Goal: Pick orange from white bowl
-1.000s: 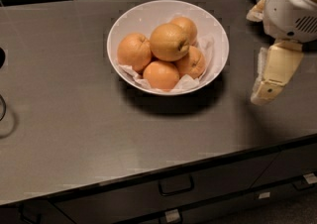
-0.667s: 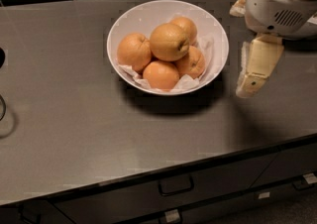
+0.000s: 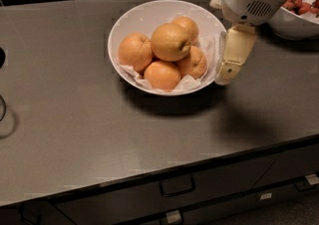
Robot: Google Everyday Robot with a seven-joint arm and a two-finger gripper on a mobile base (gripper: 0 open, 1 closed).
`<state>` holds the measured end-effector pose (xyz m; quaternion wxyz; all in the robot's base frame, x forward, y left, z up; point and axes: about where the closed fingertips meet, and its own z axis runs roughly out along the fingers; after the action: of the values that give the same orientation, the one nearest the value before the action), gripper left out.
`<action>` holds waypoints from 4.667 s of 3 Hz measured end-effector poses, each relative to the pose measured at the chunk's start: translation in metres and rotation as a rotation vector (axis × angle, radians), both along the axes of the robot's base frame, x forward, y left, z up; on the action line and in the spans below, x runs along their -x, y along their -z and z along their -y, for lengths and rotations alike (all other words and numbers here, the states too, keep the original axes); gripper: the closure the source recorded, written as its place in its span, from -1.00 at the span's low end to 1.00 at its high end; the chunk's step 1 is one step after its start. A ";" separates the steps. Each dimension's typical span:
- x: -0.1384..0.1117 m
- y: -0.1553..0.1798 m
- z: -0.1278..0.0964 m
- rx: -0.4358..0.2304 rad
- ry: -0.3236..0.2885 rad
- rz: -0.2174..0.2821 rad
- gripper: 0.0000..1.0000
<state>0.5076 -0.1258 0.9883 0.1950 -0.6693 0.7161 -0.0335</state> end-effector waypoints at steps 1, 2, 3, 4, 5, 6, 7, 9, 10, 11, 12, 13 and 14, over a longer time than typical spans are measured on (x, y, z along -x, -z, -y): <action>-0.022 0.003 -0.008 0.005 -0.027 -0.007 -1.00; -0.048 0.010 -0.019 -0.010 -0.031 -0.023 -1.00; -0.068 0.022 -0.027 -0.045 -0.023 -0.042 -1.00; -0.080 0.030 -0.039 -0.070 -0.025 -0.058 -1.00; -0.083 0.031 -0.054 -0.082 -0.035 -0.062 -0.98; -0.081 0.024 -0.070 -0.065 -0.036 -0.055 -0.92; -0.078 0.025 -0.079 -0.067 -0.027 -0.056 -0.72; -0.076 0.037 -0.084 -0.070 -0.013 -0.078 -0.54; -0.076 0.037 -0.084 -0.070 -0.013 -0.078 -0.56; -0.075 0.040 -0.085 -0.068 -0.011 -0.088 -0.56; -0.075 0.042 -0.086 -0.067 -0.013 -0.094 -0.54; -0.075 0.045 -0.088 -0.068 -0.015 -0.100 -0.52; -0.077 0.050 -0.091 -0.073 -0.018 -0.109 -0.24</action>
Offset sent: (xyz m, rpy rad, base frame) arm 0.0779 0.0289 -0.0218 0.0229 0.0583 0.0356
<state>0.5842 -0.0350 0.9387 0.1804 -0.6692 0.7202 0.0308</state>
